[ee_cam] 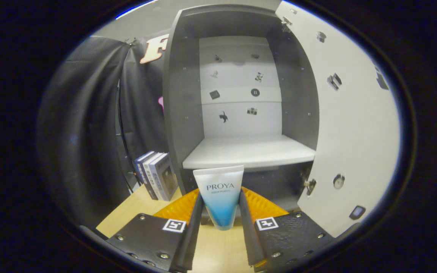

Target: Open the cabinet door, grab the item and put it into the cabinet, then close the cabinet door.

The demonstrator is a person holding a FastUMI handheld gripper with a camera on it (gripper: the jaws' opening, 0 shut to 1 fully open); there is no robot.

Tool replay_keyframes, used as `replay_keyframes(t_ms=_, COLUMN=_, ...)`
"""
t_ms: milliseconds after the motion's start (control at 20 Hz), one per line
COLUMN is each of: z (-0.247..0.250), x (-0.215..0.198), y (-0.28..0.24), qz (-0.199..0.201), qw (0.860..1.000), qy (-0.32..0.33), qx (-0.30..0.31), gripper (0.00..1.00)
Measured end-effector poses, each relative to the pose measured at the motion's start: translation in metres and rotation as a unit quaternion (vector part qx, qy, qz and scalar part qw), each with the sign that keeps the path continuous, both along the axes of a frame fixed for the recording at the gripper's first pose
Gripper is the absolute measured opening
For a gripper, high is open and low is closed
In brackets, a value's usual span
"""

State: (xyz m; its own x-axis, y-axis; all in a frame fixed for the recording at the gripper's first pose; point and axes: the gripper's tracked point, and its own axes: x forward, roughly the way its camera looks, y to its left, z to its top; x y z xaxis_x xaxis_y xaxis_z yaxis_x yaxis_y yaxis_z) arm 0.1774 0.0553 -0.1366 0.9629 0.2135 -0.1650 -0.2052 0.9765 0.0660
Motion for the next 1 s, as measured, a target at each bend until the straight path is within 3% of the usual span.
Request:
replay_keyframes(t_ms=200, z=0.061, x=0.051, y=-0.004, qz=-0.005, qw=0.998, qy=-0.063, qx=0.003, gripper=0.52)
replay_keyframes(t_ms=350, z=0.079, x=0.094, y=-0.006, qz=-0.011, qw=0.996, qy=-0.088, qx=0.004, gripper=0.52)
replay_keyframes(t_ms=650, z=0.068, x=0.166, y=-0.016, qz=-0.032, qw=0.997, qy=-0.076, qx=0.010, gripper=0.52)
replay_keyframes(t_ms=1000, z=0.040, x=0.186, y=-0.024, qz=-0.039, qw=0.998, qy=-0.042, qx=0.002, gripper=0.52)
